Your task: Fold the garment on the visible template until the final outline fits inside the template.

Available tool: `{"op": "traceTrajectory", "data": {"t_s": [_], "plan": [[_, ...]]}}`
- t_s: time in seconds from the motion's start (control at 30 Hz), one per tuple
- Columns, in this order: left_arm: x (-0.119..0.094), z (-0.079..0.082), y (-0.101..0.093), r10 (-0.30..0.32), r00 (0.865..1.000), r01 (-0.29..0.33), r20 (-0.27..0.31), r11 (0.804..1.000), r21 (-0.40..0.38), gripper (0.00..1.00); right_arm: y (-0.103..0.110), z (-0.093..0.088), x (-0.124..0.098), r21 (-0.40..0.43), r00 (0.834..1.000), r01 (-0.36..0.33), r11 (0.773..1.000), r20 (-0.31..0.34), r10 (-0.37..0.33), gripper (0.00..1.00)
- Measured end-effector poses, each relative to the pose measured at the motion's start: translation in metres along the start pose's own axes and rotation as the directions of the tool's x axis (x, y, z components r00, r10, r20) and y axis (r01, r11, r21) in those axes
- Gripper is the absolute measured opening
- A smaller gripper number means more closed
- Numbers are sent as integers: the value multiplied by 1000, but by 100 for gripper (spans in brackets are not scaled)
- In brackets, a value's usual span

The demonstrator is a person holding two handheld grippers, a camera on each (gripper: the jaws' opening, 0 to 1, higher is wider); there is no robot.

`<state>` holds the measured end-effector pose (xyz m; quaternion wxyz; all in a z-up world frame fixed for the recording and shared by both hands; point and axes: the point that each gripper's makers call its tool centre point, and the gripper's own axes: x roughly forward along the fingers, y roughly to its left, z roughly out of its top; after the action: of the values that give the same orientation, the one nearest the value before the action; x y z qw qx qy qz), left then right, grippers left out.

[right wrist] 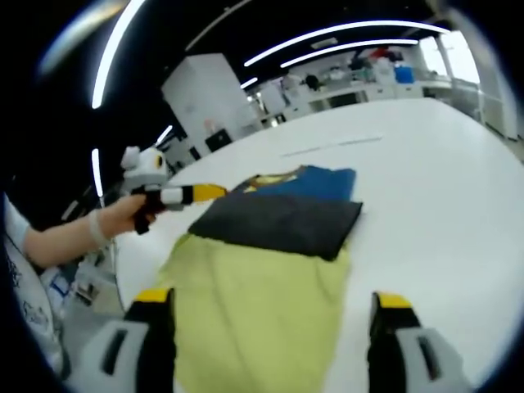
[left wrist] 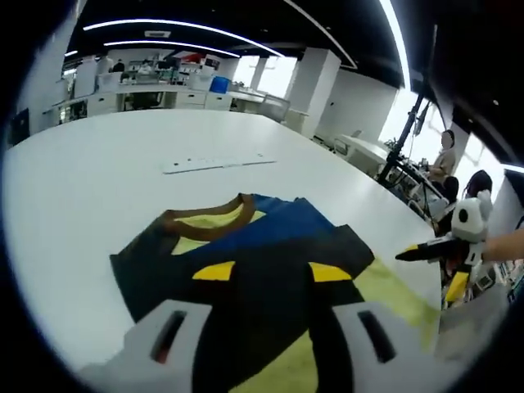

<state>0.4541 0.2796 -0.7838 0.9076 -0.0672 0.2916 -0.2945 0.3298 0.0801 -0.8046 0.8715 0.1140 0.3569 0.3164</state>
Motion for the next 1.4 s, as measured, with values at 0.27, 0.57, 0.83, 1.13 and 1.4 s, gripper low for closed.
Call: {"op": "traceTrajectory", "data": {"t_s": [0.27, 0.57, 0.83, 1.13, 1.4], "plan": [[-34, -16, 31, 83, 996, -83, -23, 997, 5, 28, 2, 4, 4, -6, 1000, -11, 1000, 5, 11, 99], [-54, -41, 56, 165, 983, -166, -85, 986, -3, 25, 6, 4, 6, -5, 1000, -17, 1000, 5, 17, 99], [-53, -54, 60, 173, 978, -179, -118, 983, -48, 20, 5, 5, 5, -2, 1000, -11, 1000, 8, 11, 99], [-49, -59, 64, 185, 974, -197, -131, 976, -89, 5, 2, 2, 2, 5, 1000, -1, 1000, 7, 1, 99], [-51, -58, 60, 168, 979, -184, -118, 973, -142, 0, 1, 0, 3, 14, 1000, -2, 1000, 4, 2, 99]]}}
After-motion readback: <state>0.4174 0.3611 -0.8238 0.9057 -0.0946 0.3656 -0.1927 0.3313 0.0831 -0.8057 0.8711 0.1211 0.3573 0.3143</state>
